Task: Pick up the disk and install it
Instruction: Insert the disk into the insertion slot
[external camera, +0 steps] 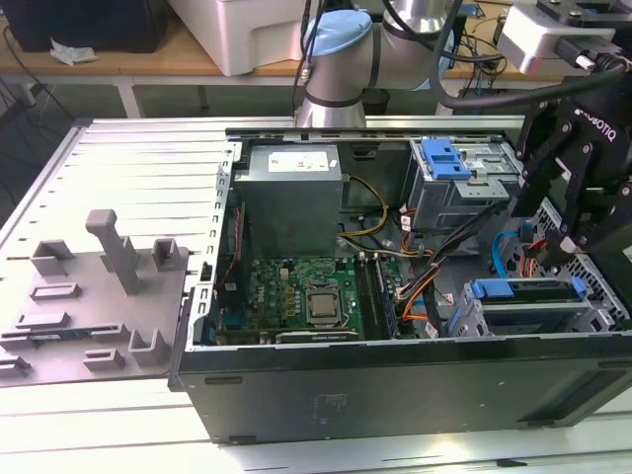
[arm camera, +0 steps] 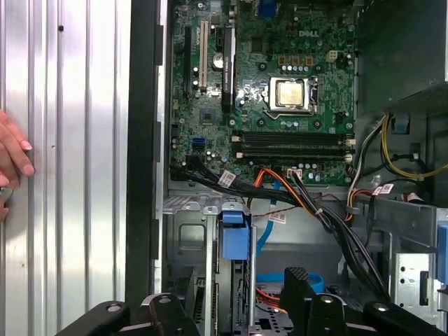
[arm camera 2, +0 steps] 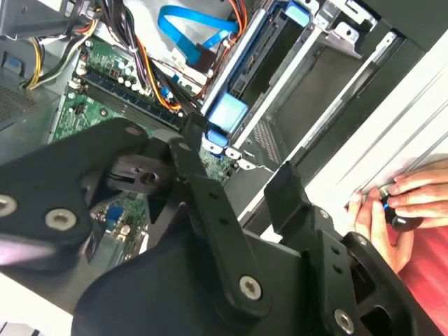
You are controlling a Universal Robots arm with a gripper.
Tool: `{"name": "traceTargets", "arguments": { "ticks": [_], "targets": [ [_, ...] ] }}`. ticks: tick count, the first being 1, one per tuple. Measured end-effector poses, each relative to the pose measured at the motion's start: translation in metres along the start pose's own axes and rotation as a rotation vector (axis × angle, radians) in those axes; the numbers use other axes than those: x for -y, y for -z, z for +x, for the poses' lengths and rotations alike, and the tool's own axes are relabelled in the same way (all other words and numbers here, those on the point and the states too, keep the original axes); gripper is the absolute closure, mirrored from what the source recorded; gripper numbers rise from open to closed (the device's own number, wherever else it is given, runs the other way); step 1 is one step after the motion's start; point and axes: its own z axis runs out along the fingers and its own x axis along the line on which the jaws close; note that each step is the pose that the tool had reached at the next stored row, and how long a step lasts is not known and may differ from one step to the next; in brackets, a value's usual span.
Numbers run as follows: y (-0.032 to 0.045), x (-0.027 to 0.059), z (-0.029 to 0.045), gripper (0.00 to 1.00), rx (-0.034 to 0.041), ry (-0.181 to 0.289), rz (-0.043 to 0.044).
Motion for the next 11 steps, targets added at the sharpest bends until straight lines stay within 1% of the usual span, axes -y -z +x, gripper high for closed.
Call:
{"name": "traceTargets", "arguments": {
  "ticks": [11],
  "targets": [
    [-0.0003,0.0000,0.0000,0.38,0.0001,0.000,0.0000]
  ]
}}
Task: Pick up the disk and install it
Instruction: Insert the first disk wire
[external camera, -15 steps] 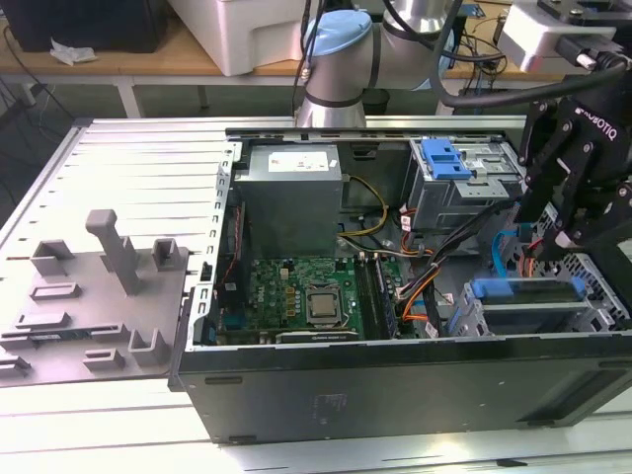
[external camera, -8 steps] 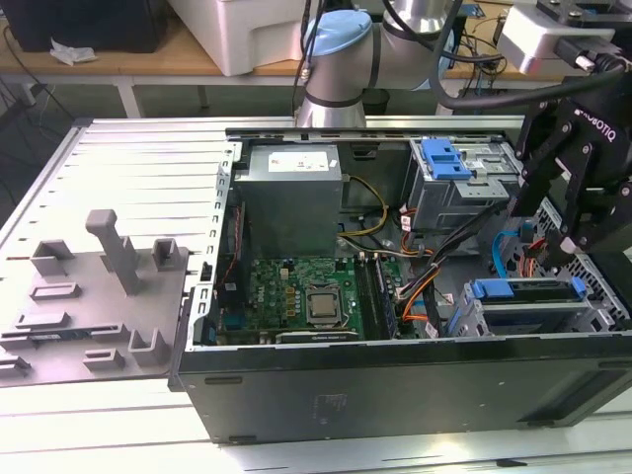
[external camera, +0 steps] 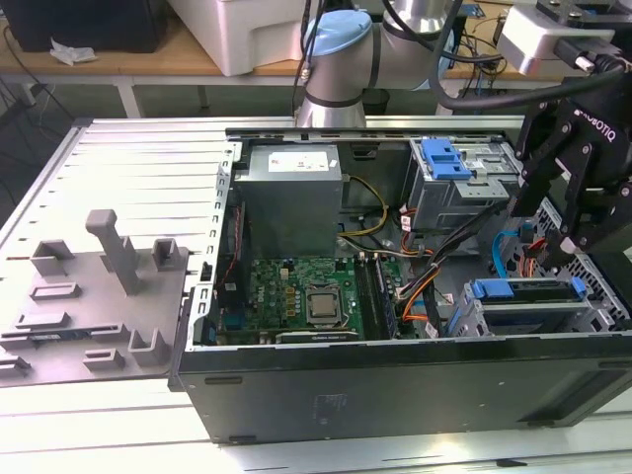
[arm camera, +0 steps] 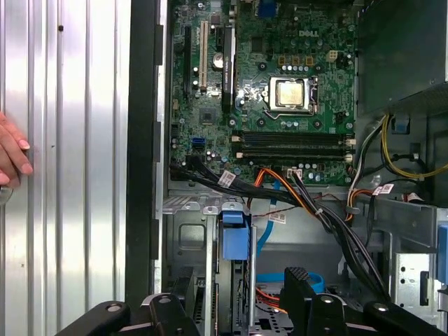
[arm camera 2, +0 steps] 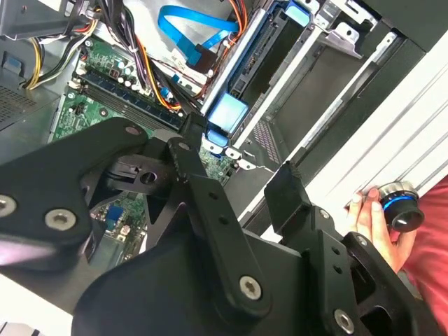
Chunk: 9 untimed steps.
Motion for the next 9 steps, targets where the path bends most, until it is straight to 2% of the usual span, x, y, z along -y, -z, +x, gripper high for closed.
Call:
{"name": "traceTargets", "arguments": {
  "ticks": [9],
  "targets": [
    [-0.0002,0.0000,0.0000,0.38,0.0001,0.000,0.0000]
  ]
}}
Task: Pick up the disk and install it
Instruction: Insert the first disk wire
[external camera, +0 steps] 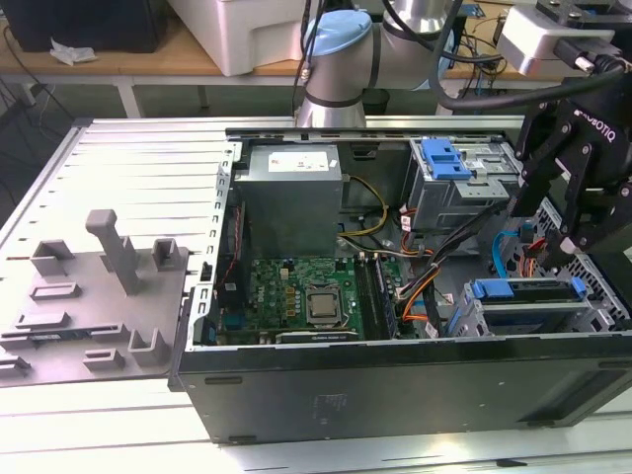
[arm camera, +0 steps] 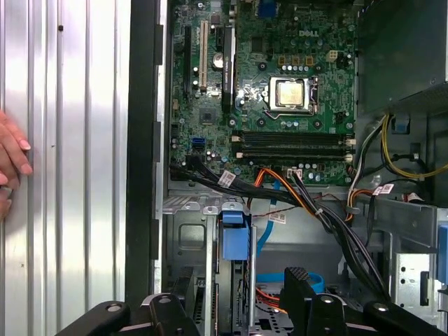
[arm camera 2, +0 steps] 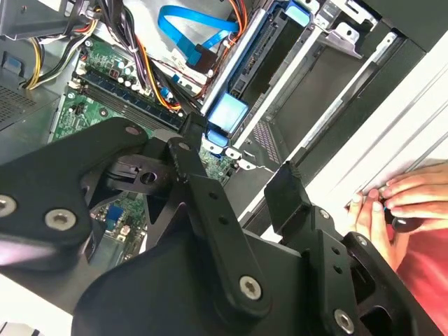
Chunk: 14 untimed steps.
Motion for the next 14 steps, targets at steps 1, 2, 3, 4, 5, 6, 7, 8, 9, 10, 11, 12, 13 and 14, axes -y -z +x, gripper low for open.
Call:
{"name": "traceTargets", "arguments": {
  "ticks": [1,2,3,4,5,6,7,8,9,10,11,12,13,14],
  "targets": [
    [0.0000,0.0000,0.0000,0.38,-0.0001,0.000,0.0000],
    [-0.0002,0.0000,-0.0001,0.38,-0.0001,0.000,0.0000],
    [-0.0002,0.0000,-0.0003,0.38,-0.0002,0.000,0.0000],
    [0.0000,0.0000,-0.0014,0.38,-0.0023,0.000,0.0000],
    [0.0000,0.0001,-0.0030,0.38,-0.0043,0.000,0.0000],
    [0.0001,0.0001,-0.0050,0.38,-0.0108,0.000,-0.0001],
    [0.0000,0.0005,-0.0064,0.38,-0.0191,0.000,-0.0003],
    [0.0000,0.0017,-0.0079,0.38,-0.0309,0.000,-0.0006],
    [0.0001,0.0065,-0.0093,0.38,-0.0450,-0.002,-0.0009],
    [0.0003,0.0117,-0.0098,0.38,-0.0536,-0.009,-0.0014],
    [0.0004,0.0144,-0.0100,0.38,-0.0582,-0.016,-0.0018],
    [0.0004,0.0158,-0.0102,0.38,-0.0603,-0.021,-0.0021],
    [0.0004,0.0170,-0.0103,0.38,-0.0623,-0.027,-0.0024],
    [0.0004,0.0183,-0.0105,0.38,-0.0643,-0.035,-0.0028]
  ]
}}
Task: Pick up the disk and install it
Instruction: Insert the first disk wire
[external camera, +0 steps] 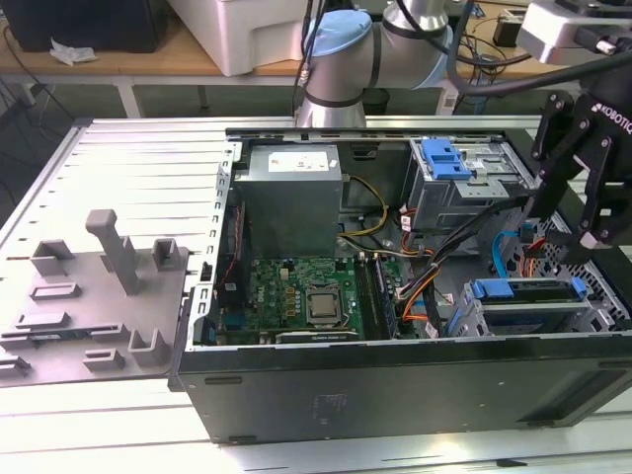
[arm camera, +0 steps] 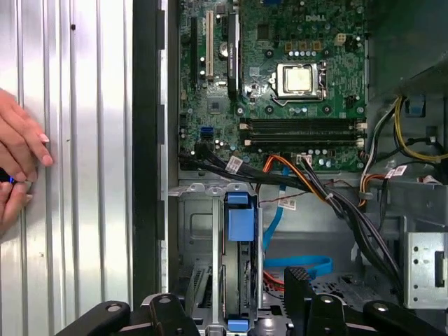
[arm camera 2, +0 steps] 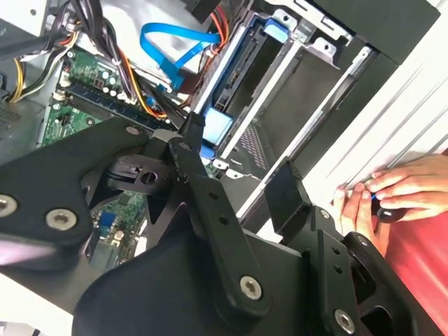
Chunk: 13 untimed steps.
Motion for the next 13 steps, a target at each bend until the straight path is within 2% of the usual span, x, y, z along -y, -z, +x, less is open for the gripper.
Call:
{"name": "traceTargets", "arguments": {
  "ticks": [2,5,8,10,13],
  "targets": [
    [0.0000,0.0019,-0.0003,0.38,-0.0022,-0.021,-0.0015],
    [0.0000,0.0041,-0.0007,0.38,-0.0027,-0.093,-0.0068],
    [0.0001,0.0064,-0.0010,0.38,-0.0054,-0.123,-0.0088],
    [0.0002,0.0115,-0.0014,0.38,-0.0151,-0.146,-0.0100],
    [0.0004,0.0184,-0.0026,0.38,-0.0381,-0.160,-0.0090]
  ]
}}
